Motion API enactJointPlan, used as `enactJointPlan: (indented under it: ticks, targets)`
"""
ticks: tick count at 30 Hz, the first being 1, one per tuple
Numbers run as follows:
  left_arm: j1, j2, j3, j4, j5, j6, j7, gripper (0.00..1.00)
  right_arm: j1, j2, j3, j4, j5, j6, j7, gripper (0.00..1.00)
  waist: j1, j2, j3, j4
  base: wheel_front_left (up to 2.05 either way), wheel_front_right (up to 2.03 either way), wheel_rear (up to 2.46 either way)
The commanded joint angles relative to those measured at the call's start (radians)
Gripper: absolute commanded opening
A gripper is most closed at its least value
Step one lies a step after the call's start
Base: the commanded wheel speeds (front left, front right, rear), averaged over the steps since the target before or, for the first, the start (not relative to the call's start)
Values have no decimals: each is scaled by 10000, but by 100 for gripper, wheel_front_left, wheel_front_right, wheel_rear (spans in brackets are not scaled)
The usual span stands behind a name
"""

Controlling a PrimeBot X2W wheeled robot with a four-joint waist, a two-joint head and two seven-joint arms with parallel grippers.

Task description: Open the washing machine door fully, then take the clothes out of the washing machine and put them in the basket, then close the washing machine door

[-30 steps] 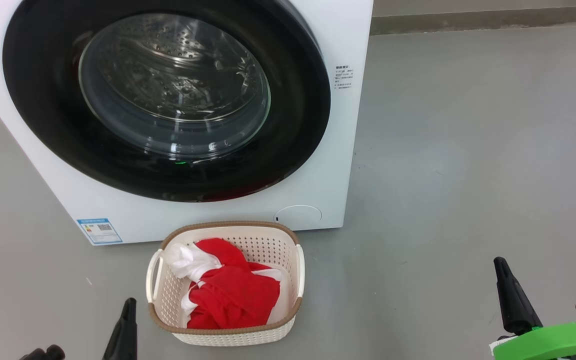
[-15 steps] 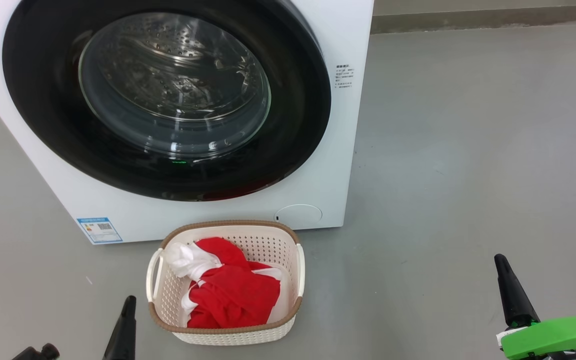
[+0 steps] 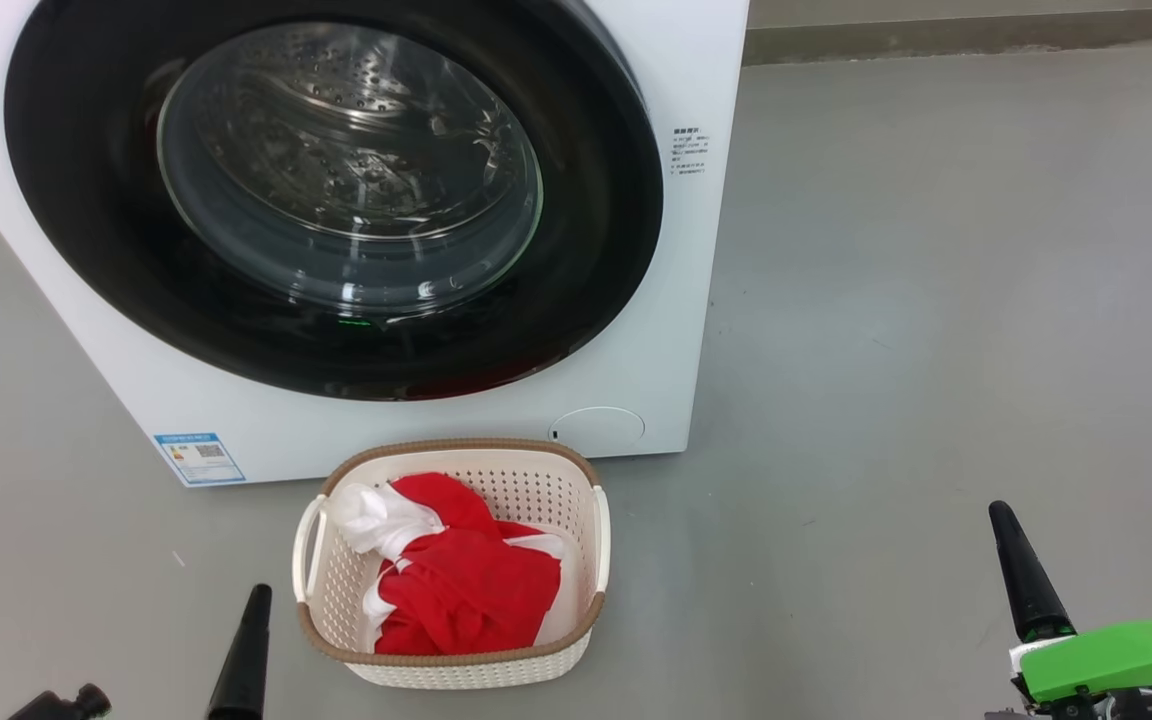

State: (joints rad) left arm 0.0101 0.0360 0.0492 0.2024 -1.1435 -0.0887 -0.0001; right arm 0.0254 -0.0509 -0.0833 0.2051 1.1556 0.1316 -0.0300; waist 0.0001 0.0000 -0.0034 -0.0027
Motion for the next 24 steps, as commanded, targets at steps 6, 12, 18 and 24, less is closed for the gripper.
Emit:
enactJointPlan:
  ticks: [6,12,18,24]
  targets:
    - [-620,112,342,-92,-920,-177,215,0,-652,-160,94,-110,1020,1,220,0,-1,0,11,5,0,0,0]
    - [-725,117,399,6,-1617,-222,386,0,-774,-170,76,-18,1723,-1,401,0,-1,0,21,9,0,0,0]
    - [-831,123,456,104,-2322,-268,559,0,-897,-179,57,74,2432,-3,584,0,-1,0,31,13,0,0,0]
    - [-937,129,513,203,-3027,-314,732,0,-1021,-188,37,167,3141,-5,769,0,-1,0,42,17,0,0,0]
